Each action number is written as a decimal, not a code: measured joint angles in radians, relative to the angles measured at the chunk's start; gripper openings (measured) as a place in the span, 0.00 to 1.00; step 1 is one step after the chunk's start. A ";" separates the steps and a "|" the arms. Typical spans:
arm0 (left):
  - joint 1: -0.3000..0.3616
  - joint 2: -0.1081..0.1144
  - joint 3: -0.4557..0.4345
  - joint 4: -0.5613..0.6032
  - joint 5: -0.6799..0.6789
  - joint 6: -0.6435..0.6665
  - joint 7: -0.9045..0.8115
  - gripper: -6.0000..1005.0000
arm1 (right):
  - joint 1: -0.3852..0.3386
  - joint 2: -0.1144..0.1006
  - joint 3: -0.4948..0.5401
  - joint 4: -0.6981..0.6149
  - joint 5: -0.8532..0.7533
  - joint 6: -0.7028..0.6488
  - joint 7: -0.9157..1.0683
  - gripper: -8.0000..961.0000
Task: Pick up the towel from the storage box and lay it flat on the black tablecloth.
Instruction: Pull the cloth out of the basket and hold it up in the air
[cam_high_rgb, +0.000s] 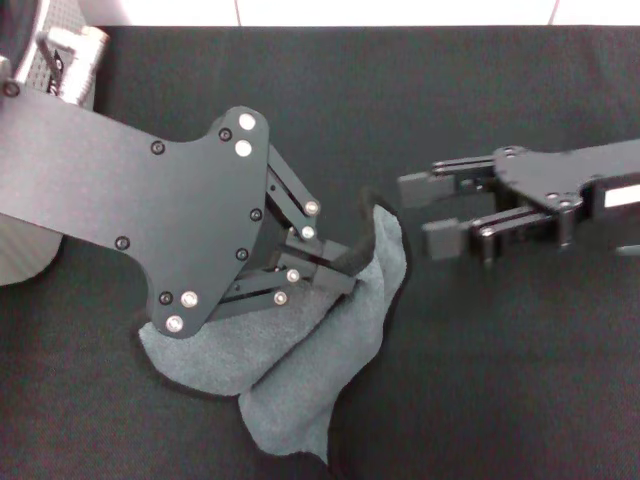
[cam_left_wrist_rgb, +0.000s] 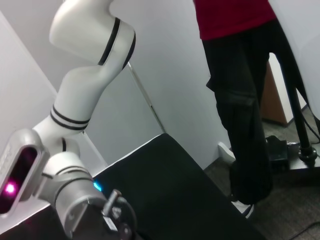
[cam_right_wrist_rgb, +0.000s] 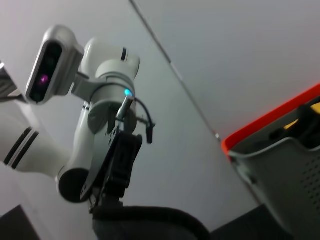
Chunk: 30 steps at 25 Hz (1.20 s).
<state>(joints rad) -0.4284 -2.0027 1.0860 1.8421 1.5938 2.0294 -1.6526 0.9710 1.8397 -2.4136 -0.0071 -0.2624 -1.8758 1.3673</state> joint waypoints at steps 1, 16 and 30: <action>0.000 -0.002 0.000 0.000 0.000 0.000 0.000 0.05 | 0.006 0.004 -0.001 0.000 -0.003 0.001 0.000 0.78; 0.002 -0.010 0.000 -0.012 0.000 -0.001 0.005 0.05 | 0.059 0.028 0.006 -0.017 -0.023 -0.076 -0.011 0.73; 0.006 -0.022 0.000 -0.016 0.027 -0.002 0.010 0.05 | 0.040 0.017 0.010 -0.008 -0.015 -0.123 -0.013 0.41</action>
<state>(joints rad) -0.4221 -2.0248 1.0860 1.8264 1.6211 2.0275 -1.6428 1.0107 1.8570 -2.4035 -0.0154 -0.2771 -1.9984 1.3546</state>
